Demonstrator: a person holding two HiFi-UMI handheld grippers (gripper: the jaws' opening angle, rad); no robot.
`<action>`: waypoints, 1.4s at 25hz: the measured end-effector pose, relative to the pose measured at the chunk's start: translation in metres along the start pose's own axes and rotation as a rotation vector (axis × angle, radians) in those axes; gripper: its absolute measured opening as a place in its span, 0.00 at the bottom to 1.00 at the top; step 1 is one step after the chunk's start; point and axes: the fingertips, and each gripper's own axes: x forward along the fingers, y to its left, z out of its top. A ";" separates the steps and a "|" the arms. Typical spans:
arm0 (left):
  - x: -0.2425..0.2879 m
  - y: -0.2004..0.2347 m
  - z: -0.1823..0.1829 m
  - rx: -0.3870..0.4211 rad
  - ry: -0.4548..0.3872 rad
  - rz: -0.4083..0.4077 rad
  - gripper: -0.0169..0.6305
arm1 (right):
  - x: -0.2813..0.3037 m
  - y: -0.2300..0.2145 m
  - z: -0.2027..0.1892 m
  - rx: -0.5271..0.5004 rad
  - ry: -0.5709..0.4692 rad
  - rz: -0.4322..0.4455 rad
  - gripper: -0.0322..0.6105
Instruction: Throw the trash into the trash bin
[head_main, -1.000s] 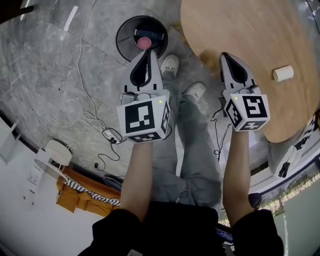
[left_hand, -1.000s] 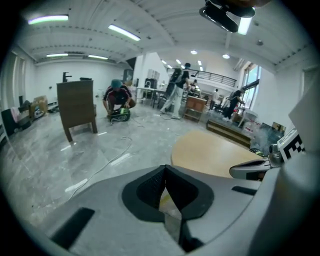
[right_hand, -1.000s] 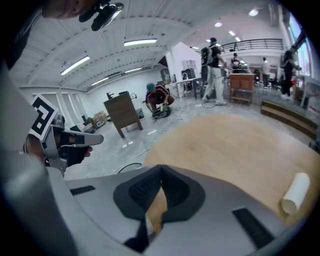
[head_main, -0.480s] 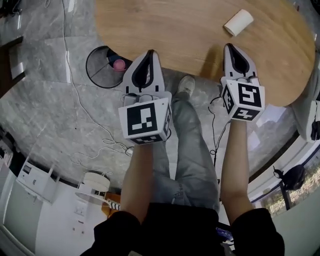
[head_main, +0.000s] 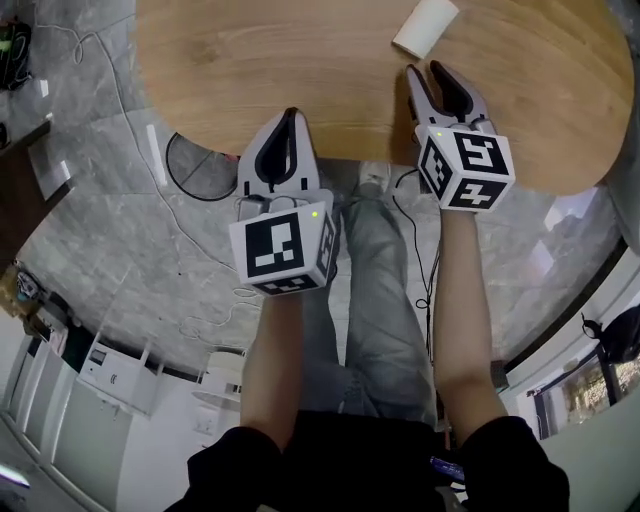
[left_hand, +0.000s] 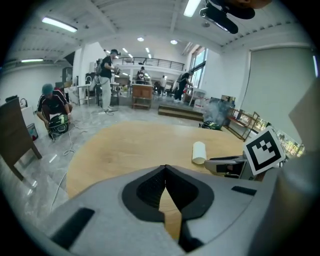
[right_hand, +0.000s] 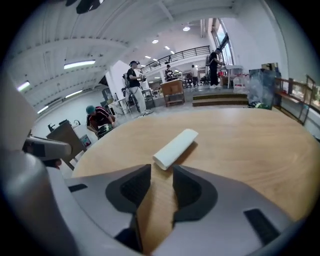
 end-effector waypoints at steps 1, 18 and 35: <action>0.004 -0.002 0.000 0.008 0.005 -0.003 0.03 | 0.004 -0.002 0.000 0.023 -0.008 0.000 0.24; 0.025 -0.023 0.010 0.060 0.032 -0.047 0.03 | 0.013 -0.028 0.034 0.005 -0.069 -0.131 0.07; -0.032 0.048 -0.005 -0.121 -0.055 0.099 0.03 | -0.026 0.070 0.041 -0.178 -0.034 0.071 0.06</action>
